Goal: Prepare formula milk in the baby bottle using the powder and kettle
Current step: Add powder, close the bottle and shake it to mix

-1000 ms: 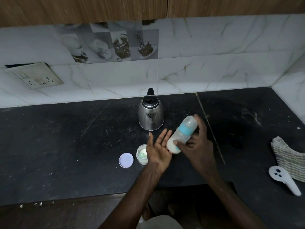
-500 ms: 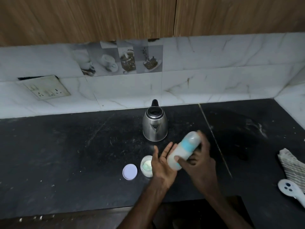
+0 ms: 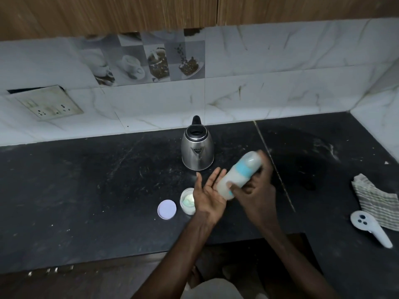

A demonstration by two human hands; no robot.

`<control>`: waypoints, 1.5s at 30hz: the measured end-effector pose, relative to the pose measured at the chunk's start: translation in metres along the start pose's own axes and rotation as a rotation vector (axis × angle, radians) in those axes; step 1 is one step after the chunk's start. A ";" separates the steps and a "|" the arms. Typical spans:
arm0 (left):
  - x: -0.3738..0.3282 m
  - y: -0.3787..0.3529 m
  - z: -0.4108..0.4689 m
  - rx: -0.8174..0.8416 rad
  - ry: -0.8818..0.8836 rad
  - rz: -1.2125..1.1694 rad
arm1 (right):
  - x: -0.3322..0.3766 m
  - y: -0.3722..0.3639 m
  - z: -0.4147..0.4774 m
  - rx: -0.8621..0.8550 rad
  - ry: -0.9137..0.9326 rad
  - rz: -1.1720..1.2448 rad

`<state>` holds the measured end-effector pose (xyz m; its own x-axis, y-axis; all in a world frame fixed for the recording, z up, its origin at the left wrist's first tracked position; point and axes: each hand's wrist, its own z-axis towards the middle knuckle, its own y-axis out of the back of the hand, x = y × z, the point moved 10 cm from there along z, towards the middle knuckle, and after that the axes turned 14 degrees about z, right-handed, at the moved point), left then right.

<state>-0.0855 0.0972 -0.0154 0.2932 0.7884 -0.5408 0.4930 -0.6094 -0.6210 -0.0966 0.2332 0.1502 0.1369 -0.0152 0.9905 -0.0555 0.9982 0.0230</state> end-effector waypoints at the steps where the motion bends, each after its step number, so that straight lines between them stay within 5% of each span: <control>1: 0.002 0.001 0.000 0.002 0.005 0.002 | -0.007 -0.002 -0.003 0.045 -0.020 -0.062; 5: -0.002 0.003 0.002 0.003 -0.014 0.031 | -0.003 0.042 0.001 -0.277 0.036 0.141; 9: 0.005 0.006 0.001 -0.005 0.015 -0.001 | -0.021 -0.006 -0.012 0.087 -0.078 -0.078; 14: -0.001 0.008 0.002 0.002 -0.008 0.037 | -0.002 0.029 -0.004 -0.271 0.042 0.191; 18: 0.005 0.010 -0.002 0.010 0.023 -0.002 | -0.012 -0.016 -0.012 0.093 -0.060 -0.056; 23: -0.003 0.015 -0.003 0.009 -0.011 0.032 | 0.009 0.020 -0.005 -0.269 0.050 0.181; 27: 0.003 0.018 -0.007 0.019 0.014 -0.012 | -0.013 -0.025 -0.021 0.120 -0.094 -0.072; 32: -0.002 0.027 -0.010 -0.005 -0.026 0.022 | 0.000 0.015 -0.012 -0.264 0.031 0.171; 36: 0.007 0.028 -0.012 0.000 0.003 -0.036 | -0.018 -0.020 -0.027 0.057 -0.090 -0.067; 40: -0.002 0.025 -0.010 -0.005 -0.021 -0.005 | -0.002 0.016 -0.016 -0.267 0.046 0.141; 43: 0.002 0.027 -0.011 -0.012 -0.002 -0.043 | -0.008 -0.017 -0.017 -0.043 -0.050 -0.050; 45: -0.001 0.028 -0.010 -0.030 -0.011 -0.037 | -0.006 -0.012 -0.015 -0.045 -0.041 -0.071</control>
<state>-0.0635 0.0805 -0.0269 0.2652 0.8094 -0.5239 0.5275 -0.5766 -0.6239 -0.0822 0.2218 0.1415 0.0987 -0.0871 0.9913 -0.0023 0.9961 0.0878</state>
